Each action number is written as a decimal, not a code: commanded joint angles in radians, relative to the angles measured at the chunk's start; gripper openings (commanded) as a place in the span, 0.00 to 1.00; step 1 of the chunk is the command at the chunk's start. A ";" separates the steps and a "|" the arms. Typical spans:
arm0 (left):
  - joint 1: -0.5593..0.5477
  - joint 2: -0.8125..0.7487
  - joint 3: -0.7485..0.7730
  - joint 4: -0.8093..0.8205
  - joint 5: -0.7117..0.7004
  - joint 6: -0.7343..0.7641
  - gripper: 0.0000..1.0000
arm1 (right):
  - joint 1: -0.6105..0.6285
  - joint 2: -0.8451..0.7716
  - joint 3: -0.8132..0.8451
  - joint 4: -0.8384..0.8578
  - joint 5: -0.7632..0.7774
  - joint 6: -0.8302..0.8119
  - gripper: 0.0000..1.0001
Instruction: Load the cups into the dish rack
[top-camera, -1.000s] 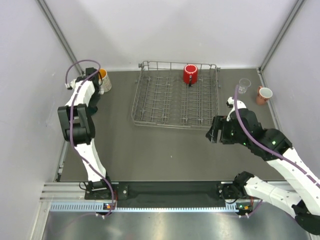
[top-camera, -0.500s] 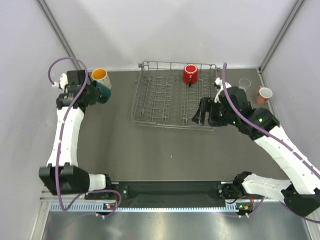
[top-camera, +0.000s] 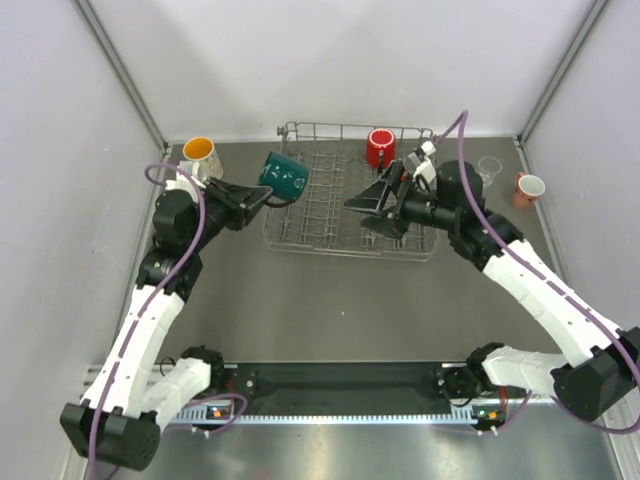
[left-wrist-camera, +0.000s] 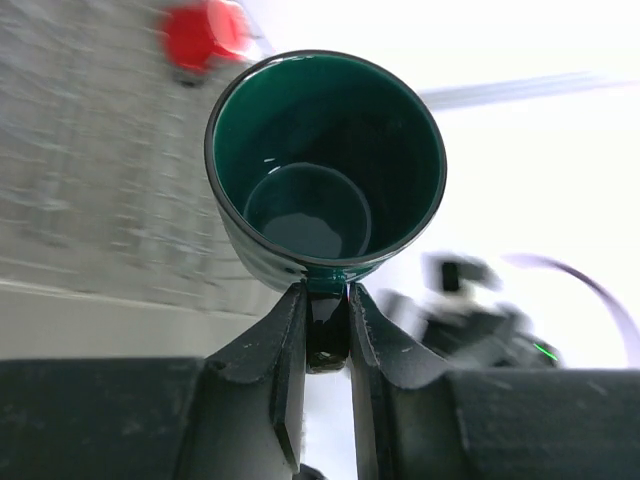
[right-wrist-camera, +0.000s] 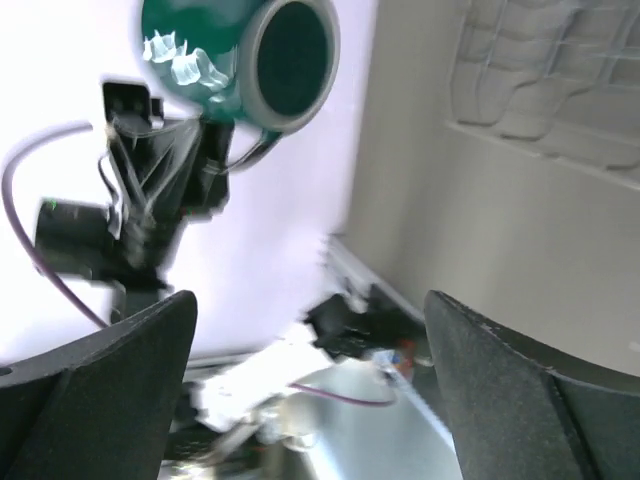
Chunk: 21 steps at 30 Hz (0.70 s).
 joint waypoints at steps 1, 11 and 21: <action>-0.070 -0.101 -0.007 0.312 0.000 -0.091 0.00 | 0.025 -0.021 -0.153 0.469 -0.109 0.361 0.96; -0.271 -0.084 -0.029 0.427 -0.131 -0.174 0.00 | 0.144 0.004 -0.212 0.817 0.067 0.451 0.99; -0.411 -0.006 -0.009 0.497 -0.161 -0.165 0.00 | 0.207 0.036 -0.224 0.906 0.143 0.483 0.87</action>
